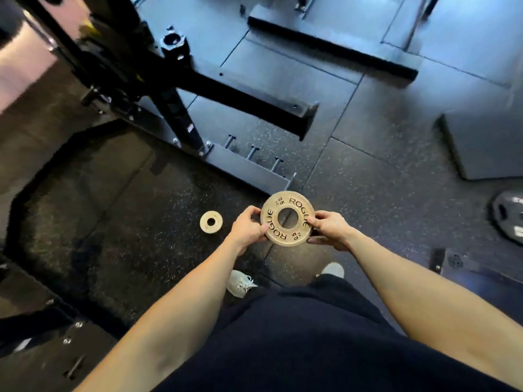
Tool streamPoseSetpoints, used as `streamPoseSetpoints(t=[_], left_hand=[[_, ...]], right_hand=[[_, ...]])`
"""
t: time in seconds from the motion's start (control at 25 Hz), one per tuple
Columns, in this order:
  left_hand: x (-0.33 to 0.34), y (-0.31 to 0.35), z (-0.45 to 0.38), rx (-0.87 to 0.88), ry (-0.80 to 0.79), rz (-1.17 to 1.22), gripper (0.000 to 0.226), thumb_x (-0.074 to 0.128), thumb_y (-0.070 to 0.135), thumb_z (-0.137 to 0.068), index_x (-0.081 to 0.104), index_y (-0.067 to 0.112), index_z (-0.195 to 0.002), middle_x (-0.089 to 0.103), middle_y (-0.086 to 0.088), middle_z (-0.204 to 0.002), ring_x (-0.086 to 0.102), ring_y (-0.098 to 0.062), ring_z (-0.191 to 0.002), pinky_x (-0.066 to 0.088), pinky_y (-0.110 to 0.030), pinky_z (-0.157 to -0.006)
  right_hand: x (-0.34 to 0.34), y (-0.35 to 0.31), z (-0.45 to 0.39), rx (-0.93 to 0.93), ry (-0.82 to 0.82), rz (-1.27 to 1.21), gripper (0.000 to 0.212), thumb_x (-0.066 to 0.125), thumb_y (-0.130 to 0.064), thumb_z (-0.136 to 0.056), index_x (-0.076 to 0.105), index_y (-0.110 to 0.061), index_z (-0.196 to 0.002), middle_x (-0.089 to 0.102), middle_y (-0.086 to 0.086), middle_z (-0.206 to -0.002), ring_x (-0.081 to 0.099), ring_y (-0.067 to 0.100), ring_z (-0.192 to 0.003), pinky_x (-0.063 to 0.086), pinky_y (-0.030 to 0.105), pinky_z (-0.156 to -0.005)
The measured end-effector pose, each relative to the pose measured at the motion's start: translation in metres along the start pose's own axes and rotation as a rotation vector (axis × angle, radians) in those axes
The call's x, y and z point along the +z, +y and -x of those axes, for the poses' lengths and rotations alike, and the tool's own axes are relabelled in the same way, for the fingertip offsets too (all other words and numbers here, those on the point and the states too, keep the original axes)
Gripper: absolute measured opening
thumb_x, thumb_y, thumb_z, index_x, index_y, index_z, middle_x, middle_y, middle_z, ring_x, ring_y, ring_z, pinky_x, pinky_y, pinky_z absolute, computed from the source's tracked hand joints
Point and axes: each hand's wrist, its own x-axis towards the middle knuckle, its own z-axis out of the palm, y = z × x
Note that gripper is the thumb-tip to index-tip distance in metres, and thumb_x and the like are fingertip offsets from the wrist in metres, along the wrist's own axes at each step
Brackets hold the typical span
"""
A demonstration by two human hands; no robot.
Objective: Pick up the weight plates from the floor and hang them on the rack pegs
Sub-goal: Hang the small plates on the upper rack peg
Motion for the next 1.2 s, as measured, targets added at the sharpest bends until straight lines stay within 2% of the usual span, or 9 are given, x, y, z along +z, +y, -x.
streamPoseSetpoints(t=[0.2, 0.32, 0.44, 0.56, 0.76, 0.84, 0.96, 1.12, 1.2], left_hand=[[0.126, 0.051, -0.012, 0.079, -0.101, -0.114, 0.024, 0.063, -0.005, -0.088, 0.052, 0.012, -0.100, 0.060, -0.013, -0.081, 0.063, -0.020, -0.072, 0.060, -0.033, -0.057], [0.209, 0.080, -0.014, 0.100, -0.169, -0.143, 0.024, 0.061, -0.006, -0.088, 0.053, 0.016, -0.092, 0.061, -0.015, -0.089, 0.064, -0.020, -0.074, 0.057, -0.030, -0.054], [0.269, 0.116, -0.025, 0.095, -0.210, -0.164, 0.023, 0.063, -0.006, -0.087, 0.055, 0.015, -0.094, 0.066, -0.020, -0.100, 0.069, -0.025, -0.082, 0.058, -0.031, -0.058], [0.311, 0.160, -0.048, 0.125, -0.196, -0.241, 0.023, 0.063, -0.005, -0.087, 0.056, 0.014, -0.097, 0.067, -0.023, -0.104, 0.068, -0.029, -0.086, 0.057, -0.031, -0.059], [0.348, 0.226, -0.114, 0.134, -0.196, -0.284, 0.024, 0.062, -0.006, -0.088, 0.053, 0.016, -0.092, 0.065, -0.024, -0.099, 0.064, -0.023, -0.069, 0.051, -0.025, -0.051], [0.361, 0.258, -0.156, 0.132, -0.191, -0.279, 0.024, 0.061, -0.006, -0.088, 0.053, 0.016, -0.092, 0.065, -0.024, -0.094, 0.062, -0.024, -0.065, 0.055, -0.032, -0.057], [0.377, 0.314, -0.224, 0.131, -0.199, -0.300, 0.023, 0.063, -0.005, -0.086, 0.055, 0.015, -0.095, 0.066, -0.025, -0.094, 0.062, -0.029, -0.072, 0.055, -0.047, -0.077], [0.385, 0.388, -0.292, 0.137, -0.184, -0.353, 0.023, 0.065, -0.001, -0.084, 0.056, 0.014, -0.099, 0.069, -0.025, -0.099, 0.066, -0.032, -0.081, 0.054, -0.052, -0.085], [0.385, 0.427, -0.323, 0.108, -0.181, -0.339, 0.023, 0.065, -0.001, -0.084, 0.055, 0.015, -0.098, 0.068, -0.023, -0.100, 0.068, -0.031, -0.082, 0.057, -0.052, -0.082]], right_hand=[[-0.127, 0.025, 0.017, -0.050, 0.091, -0.155, 0.023, 0.054, -0.015, -0.095, 0.059, -0.010, -0.118, 0.064, 0.009, -0.092, 0.063, 0.017, -0.071, 0.058, 0.029, -0.051], [-0.213, 0.040, 0.029, -0.076, 0.140, -0.190, 0.022, 0.054, -0.015, -0.095, 0.059, -0.010, -0.116, 0.065, 0.008, -0.092, 0.065, 0.017, -0.070, 0.059, 0.029, -0.051], [-0.280, 0.036, 0.029, -0.087, 0.167, -0.221, 0.019, 0.054, -0.017, -0.095, 0.060, -0.012, -0.113, 0.068, 0.007, -0.092, 0.067, 0.017, -0.073, 0.060, 0.029, -0.056], [-0.329, 0.018, 0.013, -0.070, 0.178, -0.272, 0.017, 0.053, -0.016, -0.096, 0.059, -0.013, -0.112, 0.067, 0.008, -0.090, 0.066, 0.017, -0.074, 0.059, 0.029, -0.054], [-0.390, -0.044, -0.042, -0.057, 0.170, -0.263, 0.013, 0.052, -0.016, -0.096, 0.059, -0.013, -0.107, 0.068, 0.010, -0.088, 0.066, 0.018, -0.072, 0.059, 0.027, -0.053], [-0.415, -0.077, -0.076, -0.055, 0.175, -0.252, 0.014, 0.052, -0.016, -0.096, 0.059, -0.013, -0.107, 0.068, 0.009, -0.085, 0.066, 0.017, -0.070, 0.059, 0.028, -0.053], [-0.452, -0.135, -0.128, -0.042, 0.190, -0.258, 0.012, 0.052, -0.016, -0.097, 0.059, -0.013, -0.106, 0.067, 0.008, -0.082, 0.066, 0.016, -0.069, 0.060, 0.028, -0.055], [-0.487, -0.214, -0.180, -0.020, 0.186, -0.274, 0.012, 0.050, -0.017, -0.097, 0.058, -0.013, -0.105, 0.068, 0.008, -0.081, 0.067, 0.017, -0.069, 0.059, 0.029, -0.053], [-0.504, -0.254, -0.206, -0.005, 0.185, -0.277, 0.017, 0.050, -0.016, -0.097, 0.059, -0.010, -0.110, 0.068, 0.011, -0.087, 0.067, 0.020, -0.076, 0.059, 0.030, -0.052]])
